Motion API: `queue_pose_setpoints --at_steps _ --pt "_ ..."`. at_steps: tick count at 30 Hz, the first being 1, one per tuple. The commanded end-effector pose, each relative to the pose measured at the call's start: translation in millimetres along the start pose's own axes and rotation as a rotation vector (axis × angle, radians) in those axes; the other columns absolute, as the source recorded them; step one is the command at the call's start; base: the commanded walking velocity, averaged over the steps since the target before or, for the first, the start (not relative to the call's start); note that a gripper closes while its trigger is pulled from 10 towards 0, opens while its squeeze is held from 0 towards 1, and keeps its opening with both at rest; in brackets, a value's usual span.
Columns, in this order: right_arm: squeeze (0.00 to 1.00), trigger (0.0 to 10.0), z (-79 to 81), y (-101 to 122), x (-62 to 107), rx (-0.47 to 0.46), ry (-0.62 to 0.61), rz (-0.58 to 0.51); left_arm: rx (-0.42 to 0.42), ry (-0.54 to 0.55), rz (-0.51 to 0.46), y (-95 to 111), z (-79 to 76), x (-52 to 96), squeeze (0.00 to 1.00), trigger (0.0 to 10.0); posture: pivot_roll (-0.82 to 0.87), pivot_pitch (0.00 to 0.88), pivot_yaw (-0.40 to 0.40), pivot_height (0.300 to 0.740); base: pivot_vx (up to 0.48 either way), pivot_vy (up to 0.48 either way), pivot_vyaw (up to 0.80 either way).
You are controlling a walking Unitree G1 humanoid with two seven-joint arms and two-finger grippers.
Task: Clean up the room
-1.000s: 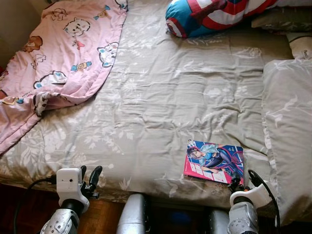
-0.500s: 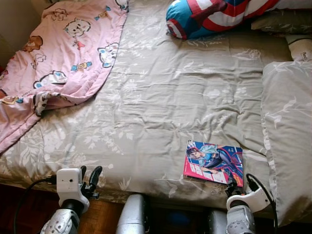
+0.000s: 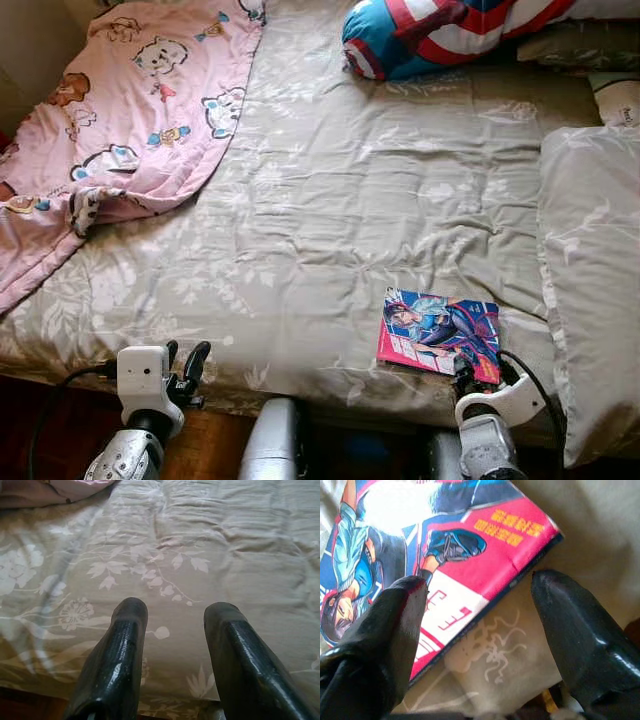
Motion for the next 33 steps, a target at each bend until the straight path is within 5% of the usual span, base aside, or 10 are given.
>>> queue_pose_setpoints --at_steps 1,33 --pt "0.00 10.0 -7.0 -12 3.6 -0.006 -0.021 0.041 -0.023 0.018 0.012 0 6.7 5.5 0.00 10.0 0.22 0.236 0.103 0.651 0.000 0.000 0.00" --pt "0.00 10.0 -2.8 8 -3.8 0.027 -0.019 0.001 -0.030 0.022 0.025 -2 9.8 10.0 0.00 10.0 0.23 0.247 0.114 0.651 0.000 0.000 0.00"
Point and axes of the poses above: a point about 5 cm out from each wrist's last joint towards the gripper, its own x axis pointing back from the gripper into the wrist, its own y axis along the axis of the wrist's last joint, z = x × y, the point moved 4 cm from there along -x, pointing out of the wrist towards the gripper, and after that the axes turned 10 degrees about x, right-handed, at the moved point
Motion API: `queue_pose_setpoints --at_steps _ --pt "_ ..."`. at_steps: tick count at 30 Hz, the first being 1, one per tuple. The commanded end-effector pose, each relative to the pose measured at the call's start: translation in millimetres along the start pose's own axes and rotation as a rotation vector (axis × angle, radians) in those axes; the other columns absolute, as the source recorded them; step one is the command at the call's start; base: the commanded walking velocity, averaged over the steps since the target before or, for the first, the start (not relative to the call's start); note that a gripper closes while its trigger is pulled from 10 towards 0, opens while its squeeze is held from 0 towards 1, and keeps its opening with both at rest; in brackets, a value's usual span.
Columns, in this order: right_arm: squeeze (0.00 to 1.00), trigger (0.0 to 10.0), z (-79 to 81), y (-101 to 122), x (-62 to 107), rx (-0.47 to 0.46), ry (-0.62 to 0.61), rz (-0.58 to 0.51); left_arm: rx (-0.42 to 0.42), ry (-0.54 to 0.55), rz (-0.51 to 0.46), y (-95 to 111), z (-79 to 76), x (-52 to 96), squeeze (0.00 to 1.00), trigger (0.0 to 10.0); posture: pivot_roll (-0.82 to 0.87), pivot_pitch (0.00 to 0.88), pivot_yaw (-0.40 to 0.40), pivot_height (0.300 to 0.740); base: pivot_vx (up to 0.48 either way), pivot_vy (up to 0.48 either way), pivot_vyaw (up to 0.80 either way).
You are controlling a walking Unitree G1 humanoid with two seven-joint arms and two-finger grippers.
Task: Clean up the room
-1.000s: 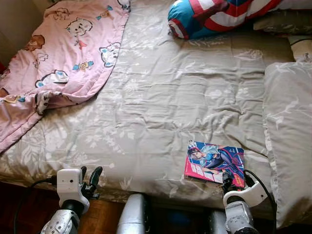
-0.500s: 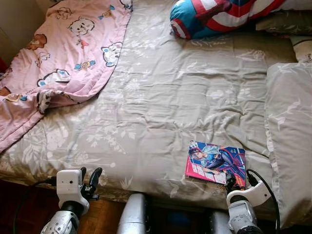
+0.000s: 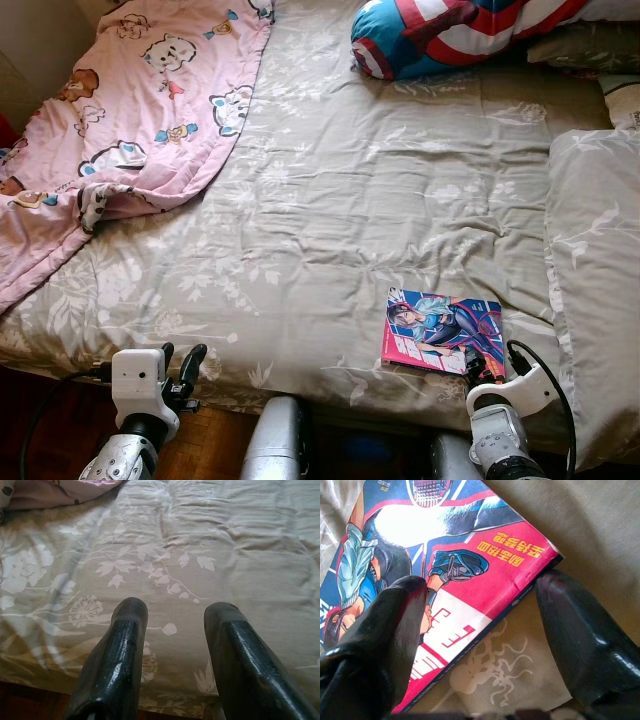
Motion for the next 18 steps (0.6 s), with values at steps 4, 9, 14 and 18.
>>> queue_pose_setpoints --at_steps 4,9,14,18 --pt "0.00 10.0 -5.5 -11 4.1 0.026 -0.007 0.026 -0.010 0.024 0.030 -6 7.1 3.8 0.00 10.0 0.22 0.243 0.112 0.651 0.000 0.000 0.00" --pt "0.00 10.0 -15.0 -15 7.1 0.048 -0.023 0.033 -0.006 0.022 0.024 -6 5.2 0.5 0.00 10.0 0.22 0.232 0.112 0.651 0.000 0.000 0.00" --pt "0.00 10.0 -6.8 -8 3.3 0.045 -0.007 0.016 -0.004 0.020 0.021 -6 4.9 -1.9 0.00 10.0 0.22 0.218 0.106 0.651 0.000 0.000 0.00" --pt "0.00 10.0 -1.4 -3 0.8 0.052 0.003 0.011 0.000 0.020 0.016 -7 3.4 -3.7 0.00 10.0 0.22 0.212 0.103 0.651 0.000 0.000 0.00"
Point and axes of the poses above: a point about 5 cm out from each wrist's last joint towards the gripper, its own x axis pointing back from the gripper into the wrist, its own y axis along the axis of the wrist's last joint, z = x × y, the point moved 4 cm from there along -x, pointing out of the wrist towards the gripper, and after that the axes turned 10 degrees about x, right-handed, at the moved point
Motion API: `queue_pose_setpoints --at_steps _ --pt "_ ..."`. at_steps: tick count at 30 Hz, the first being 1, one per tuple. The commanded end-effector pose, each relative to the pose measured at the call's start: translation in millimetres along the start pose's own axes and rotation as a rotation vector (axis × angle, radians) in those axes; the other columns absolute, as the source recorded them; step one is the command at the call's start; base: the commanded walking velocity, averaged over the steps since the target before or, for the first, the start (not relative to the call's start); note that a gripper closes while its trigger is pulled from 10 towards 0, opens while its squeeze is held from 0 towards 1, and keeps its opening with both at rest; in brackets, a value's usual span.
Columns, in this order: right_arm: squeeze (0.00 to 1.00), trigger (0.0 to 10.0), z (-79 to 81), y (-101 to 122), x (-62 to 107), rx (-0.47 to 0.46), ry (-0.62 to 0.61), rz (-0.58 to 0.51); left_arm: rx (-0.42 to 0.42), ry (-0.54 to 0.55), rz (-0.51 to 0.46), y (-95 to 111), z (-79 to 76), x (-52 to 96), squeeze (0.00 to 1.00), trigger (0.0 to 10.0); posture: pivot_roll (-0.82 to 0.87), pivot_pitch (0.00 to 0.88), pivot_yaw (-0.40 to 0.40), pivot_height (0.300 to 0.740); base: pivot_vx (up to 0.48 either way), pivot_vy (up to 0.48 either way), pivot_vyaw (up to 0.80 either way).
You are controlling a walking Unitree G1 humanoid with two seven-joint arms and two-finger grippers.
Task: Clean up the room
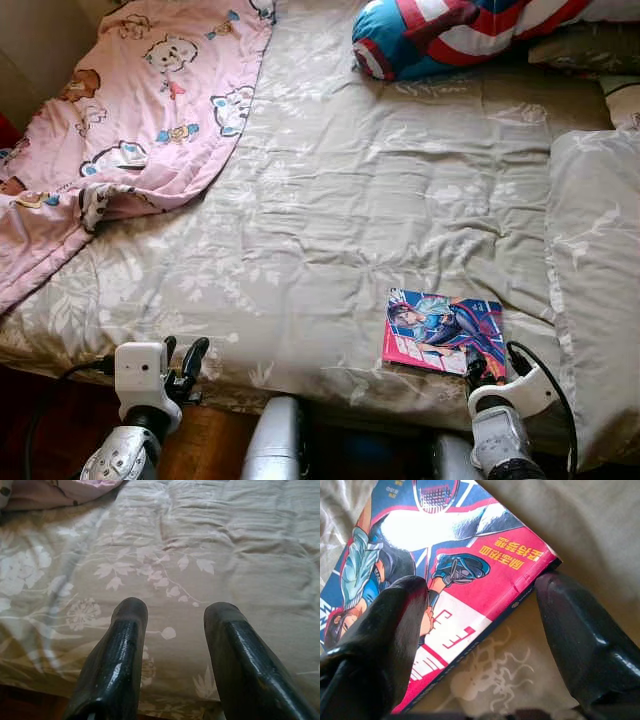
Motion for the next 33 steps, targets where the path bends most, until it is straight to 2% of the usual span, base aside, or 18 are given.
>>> queue_pose_setpoints --at_steps 1,10,16,17,20,25,28,30,33 --pt "0.00 10.0 -1.9 -9 1.9 0.002 -0.011 0.030 -0.011 0.020 0.018 -6 5.1 3.4 0.00 10.0 0.22 0.212 0.103 0.651 0.000 0.000 0.00" --pt "0.00 10.0 -0.8 -11 2.7 0.006 -0.005 0.032 -0.010 0.021 0.017 -8 5.7 1.9 0.00 10.0 0.21 0.205 0.097 0.651 0.000 0.000 0.00" --pt "0.00 10.0 -9.6 -17 7.2 0.041 -0.038 0.026 -0.007 0.022 0.021 -10 6.4 0.2 0.00 10.0 0.20 0.196 0.091 0.651 0.000 0.000 0.00" --pt "0.00 10.0 -13.2 -16 8.7 0.089 -0.053 0.010 -0.005 0.022 0.019 -11 6.1 -1.6 0.00 10.0 0.20 0.192 0.088 0.651 0.000 0.000 0.00" --pt "0.00 10.0 -17.4 -15 11.8 0.130 -0.072 -0.026 -0.002 0.023 0.013 -11 5.6 -5.6 0.00 10.0 0.19 0.183 0.081 0.651 0.000 0.000 0.00" --pt "0.00 10.0 -12.6 -14 14.4 0.190 -0.062 -0.068 0.009 0.022 -0.006 -9 3.1 -14.6 0.00 10.0 0.18 0.153 0.065 0.651 0.000 0.000 0.00" --pt "0.00 10.0 -7.1 -13 16.1 0.254 -0.045 -0.093 0.020 0.023 -0.022 -8 1.0 -21.3 0.00 10.0 0.17 0.136 0.056 0.651 0.000 0.000 0.00" --pt "0.00 10.0 2.2 -9 16.7 0.351 -0.005 -0.130 0.028 0.018 -0.031 -8 -2.6 -28.3 0.00 10.0 0.15 0.119 0.044 0.651 0.000 0.000 0.00" --pt "0.00 10.0 12.7 0 16.1 0.438 0.041 -0.181 0.042 0.013 -0.043 -9 -8.0 -35.1 0.00 10.0 0.12 0.092 0.032 0.651 0.000 0.000 0.00"
Point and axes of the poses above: a point about 5 cm out from each wrist's last joint towards the gripper, its own x axis pointing back from the gripper into the wrist, its own y axis along the axis of the wrist's last joint, z = x × y, the point moved 4 cm from there along -x, pointing out of the wrist towards the gripper, and after that the axes turned 10 degrees about x, right-handed, at the moved point
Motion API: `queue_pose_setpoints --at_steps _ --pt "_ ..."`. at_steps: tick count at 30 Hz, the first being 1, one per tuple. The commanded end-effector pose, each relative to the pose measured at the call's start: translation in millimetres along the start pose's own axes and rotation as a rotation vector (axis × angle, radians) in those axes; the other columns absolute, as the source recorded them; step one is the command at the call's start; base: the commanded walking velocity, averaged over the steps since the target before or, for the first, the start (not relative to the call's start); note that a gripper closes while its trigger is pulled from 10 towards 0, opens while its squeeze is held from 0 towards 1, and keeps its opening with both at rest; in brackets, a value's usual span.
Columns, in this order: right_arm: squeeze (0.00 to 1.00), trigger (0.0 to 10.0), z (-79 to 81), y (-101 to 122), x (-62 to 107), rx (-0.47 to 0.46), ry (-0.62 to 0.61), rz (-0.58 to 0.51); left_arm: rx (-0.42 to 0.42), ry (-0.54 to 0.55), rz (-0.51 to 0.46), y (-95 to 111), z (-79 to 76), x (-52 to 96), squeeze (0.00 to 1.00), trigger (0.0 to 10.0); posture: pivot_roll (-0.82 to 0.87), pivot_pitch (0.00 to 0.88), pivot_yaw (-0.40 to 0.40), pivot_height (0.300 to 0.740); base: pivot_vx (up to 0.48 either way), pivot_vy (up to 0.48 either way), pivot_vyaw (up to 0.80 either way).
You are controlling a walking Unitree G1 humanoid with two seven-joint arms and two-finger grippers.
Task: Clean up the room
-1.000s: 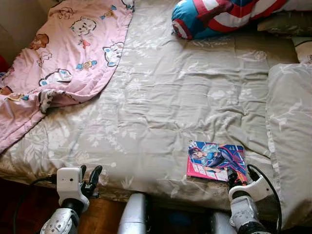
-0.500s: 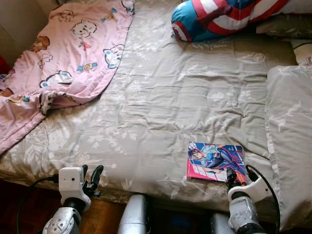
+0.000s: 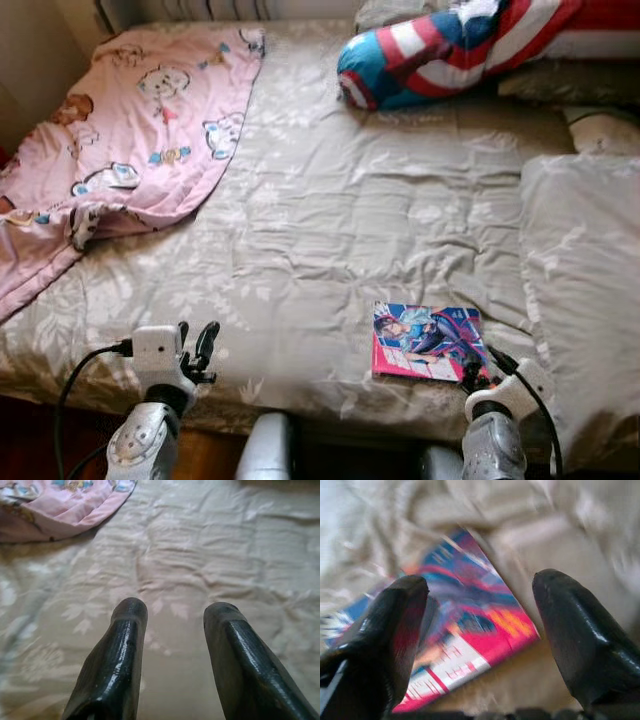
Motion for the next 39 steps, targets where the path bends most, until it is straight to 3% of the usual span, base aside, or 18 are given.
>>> queue_pose_setpoints --at_steps 1,8,13,20,25,32,39 --pt "0.00 10.0 4.8 8 -0.1 0.093 0.043 -0.049 -0.005 0.013 0.015 -9 0.2 -1.6 0.00 10.0 0.11 0.082 0.025 0.651 0.000 0.000 0.00" --pt "0.00 10.0 25.2 36 -8.3 0.273 0.199 -0.148 0.022 0.019 0.013 -16 -5.3 -15.8 0.00 10.0 0.07 0.048 0.000 0.651 0.000 0.000 0.00" --pt "0.00 10.0 24.1 33 -9.8 0.297 0.202 -0.126 0.029 0.028 0.038 -27 -6.2 -19.9 0.00 10.0 0.06 0.033 -0.007 0.655 0.000 0.000 0.00" --pt "0.00 10.0 19.5 10 -5.1 0.268 0.189 -0.023 0.019 0.047 0.100 -45 2.6 -20.1 0.00 10.0 0.06 0.012 -0.003 0.700 0.000 0.000 0.00" --pt "0.00 10.0 7.1 -25 5.5 0.316 0.191 0.123 0.005 0.052 0.260 -83 11.7 -9.8 0.00 10.0 0.05 0.000 -0.008 0.740 0.000 0.000 0.00" --pt "0.00 10.0 -2.6 -48 15.2 0.369 0.206 0.232 0.035 0.111 0.362 -104 23.4 -0.8 0.00 10.0 0.05 0.000 -0.008 0.740 0.000 0.000 0.00" --pt "0.00 10.0 -13.8 -73 27.0 0.362 0.169 0.382 0.011 0.117 0.585 -144 22.8 24.4 0.00 10.0 0.05 0.000 -0.005 0.740 0.000 0.000 0.00"
Point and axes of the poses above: a point about 5 cm out from each wrist's last joint towards the gripper, its own x axis pointing back from the gripper into the wrist, its own y axis along the axis of the wrist's last joint, z = x × y, the point moved 4 cm from there along -x, pointing out of the wrist towards the gripper, and after that the axes turned 10 degrees about x, right-handed, at the moved point
